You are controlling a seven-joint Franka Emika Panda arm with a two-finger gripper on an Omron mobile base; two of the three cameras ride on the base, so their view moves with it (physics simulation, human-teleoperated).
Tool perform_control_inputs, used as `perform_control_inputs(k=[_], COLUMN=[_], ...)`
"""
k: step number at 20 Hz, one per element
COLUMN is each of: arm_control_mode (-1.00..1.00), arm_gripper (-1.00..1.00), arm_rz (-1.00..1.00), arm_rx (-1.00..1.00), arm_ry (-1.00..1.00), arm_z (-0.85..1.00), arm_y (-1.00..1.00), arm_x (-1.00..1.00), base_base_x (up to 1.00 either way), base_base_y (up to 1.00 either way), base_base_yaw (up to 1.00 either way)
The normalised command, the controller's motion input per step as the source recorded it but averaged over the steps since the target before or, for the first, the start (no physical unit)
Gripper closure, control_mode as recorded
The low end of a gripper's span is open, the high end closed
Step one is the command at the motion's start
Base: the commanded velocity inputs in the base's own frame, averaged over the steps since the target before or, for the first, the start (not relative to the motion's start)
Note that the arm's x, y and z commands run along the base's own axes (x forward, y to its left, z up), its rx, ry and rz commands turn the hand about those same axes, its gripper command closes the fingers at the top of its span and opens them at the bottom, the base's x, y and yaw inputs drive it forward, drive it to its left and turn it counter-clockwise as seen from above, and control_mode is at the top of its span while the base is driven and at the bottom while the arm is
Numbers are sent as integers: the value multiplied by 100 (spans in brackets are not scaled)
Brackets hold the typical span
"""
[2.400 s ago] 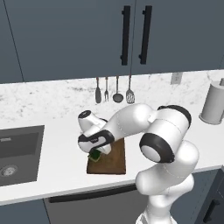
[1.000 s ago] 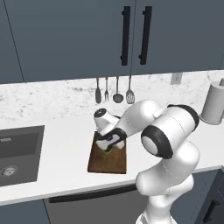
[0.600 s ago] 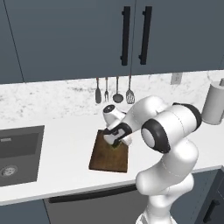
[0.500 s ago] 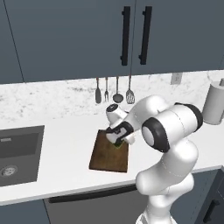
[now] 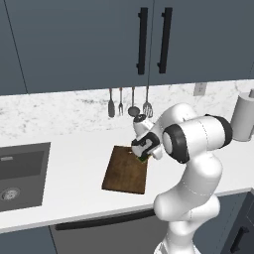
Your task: Pick up the sponge from the counter and clean the cutting board by briefly scrubbing or pressing down on the cutting board. Once finished, release the sponge.
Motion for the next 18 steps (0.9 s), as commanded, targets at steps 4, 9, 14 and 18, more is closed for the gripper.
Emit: perform_control_inputs(k=[4, 9, 14, 18], arm_control_mode=[-100, -100, -100, -100], arm_gripper=[100, 100, 100, 100], arm_rz=[-12, -12, -14, -2], arm_rx=[0, -1, -1, 13], arm_ry=[0, -1, 0, 3], arm_z=[-44, -42, -19, 47], arm_y=[-86, -80, -50, -13], arm_x=[0, 0, 0, -29], base_base_x=[0, 0, 0, 0], base_base_y=[0, 0, 0, 0], base_base_yaw=[0, 0, 0, 0])
